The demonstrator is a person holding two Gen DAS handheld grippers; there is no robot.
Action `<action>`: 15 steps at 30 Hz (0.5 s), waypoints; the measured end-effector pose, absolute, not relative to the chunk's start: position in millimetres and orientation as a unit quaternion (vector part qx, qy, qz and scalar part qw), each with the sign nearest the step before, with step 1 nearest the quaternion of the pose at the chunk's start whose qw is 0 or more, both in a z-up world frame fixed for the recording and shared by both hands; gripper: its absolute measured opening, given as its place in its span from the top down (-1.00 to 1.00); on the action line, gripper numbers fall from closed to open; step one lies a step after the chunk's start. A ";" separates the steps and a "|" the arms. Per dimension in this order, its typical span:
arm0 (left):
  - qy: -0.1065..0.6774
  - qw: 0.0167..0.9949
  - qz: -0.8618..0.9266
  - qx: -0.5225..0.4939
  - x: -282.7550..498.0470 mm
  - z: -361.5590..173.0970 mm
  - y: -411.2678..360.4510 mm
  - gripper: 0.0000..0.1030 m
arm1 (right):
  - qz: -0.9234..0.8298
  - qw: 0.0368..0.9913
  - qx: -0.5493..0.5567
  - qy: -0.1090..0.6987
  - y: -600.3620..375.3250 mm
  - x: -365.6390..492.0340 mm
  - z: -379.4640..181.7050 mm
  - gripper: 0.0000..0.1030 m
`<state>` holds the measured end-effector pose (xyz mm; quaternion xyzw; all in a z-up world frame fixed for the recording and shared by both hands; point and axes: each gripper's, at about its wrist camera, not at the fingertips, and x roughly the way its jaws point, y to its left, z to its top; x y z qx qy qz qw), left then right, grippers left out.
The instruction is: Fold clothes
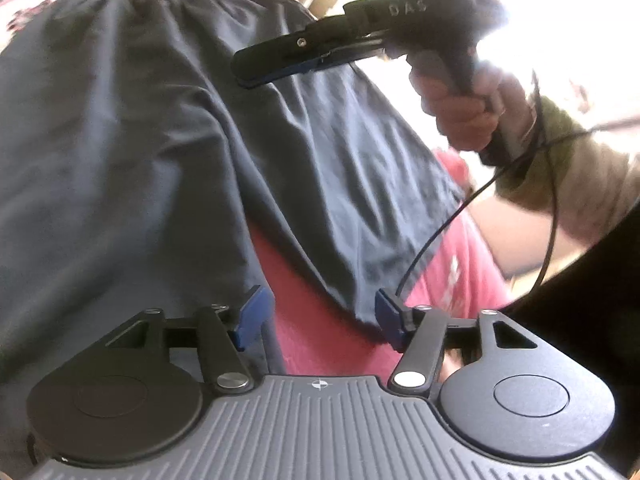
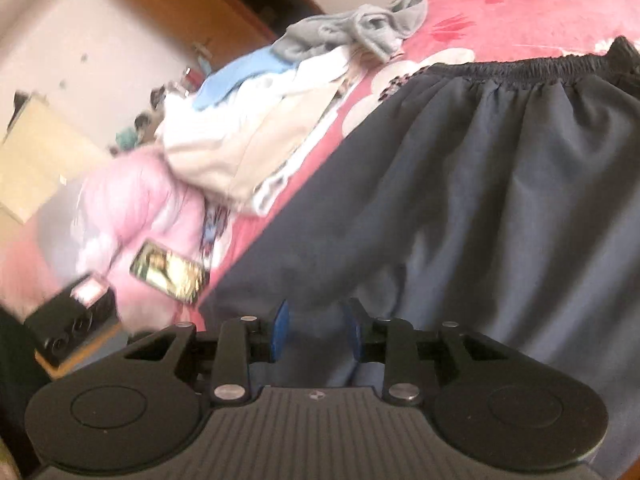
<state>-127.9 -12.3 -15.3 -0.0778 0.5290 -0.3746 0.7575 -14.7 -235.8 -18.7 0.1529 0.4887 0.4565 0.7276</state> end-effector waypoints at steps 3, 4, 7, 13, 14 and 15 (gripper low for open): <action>0.529 0.764 -0.351 -0.117 -122.7 -15.3 4.1 -0.22 | 0.457 0.722 0.170 0.491 -224.8 -2.7 -25.3 0.35; 0.530 0.767 -0.339 -0.123 -121.6 -15.4 8.9 -0.22 | 0.459 0.720 0.175 0.491 -221.2 0.6 -27.0 0.35; 0.532 0.776 -0.306 -0.144 -119.7 -16.3 22.4 -0.22 | 0.466 0.711 0.189 0.492 -213.6 10.1 -29.4 0.35; 0.537 0.788 -0.239 -0.183 -123.5 -20.6 35.4 -0.22 | 0.480 0.677 0.221 0.512 -182.6 29.0 -41.1 0.32; 0.536 0.792 -0.227 -0.183 -124.4 -19.9 39.0 -0.22 | 0.483 0.674 0.223 0.513 -178.0 31.7 -42.5 0.32; 0.536 0.795 -0.216 -0.184 -122.5 -18.6 44.4 -0.22 | 0.485 0.670 0.225 0.514 -173.4 34.3 -43.8 0.30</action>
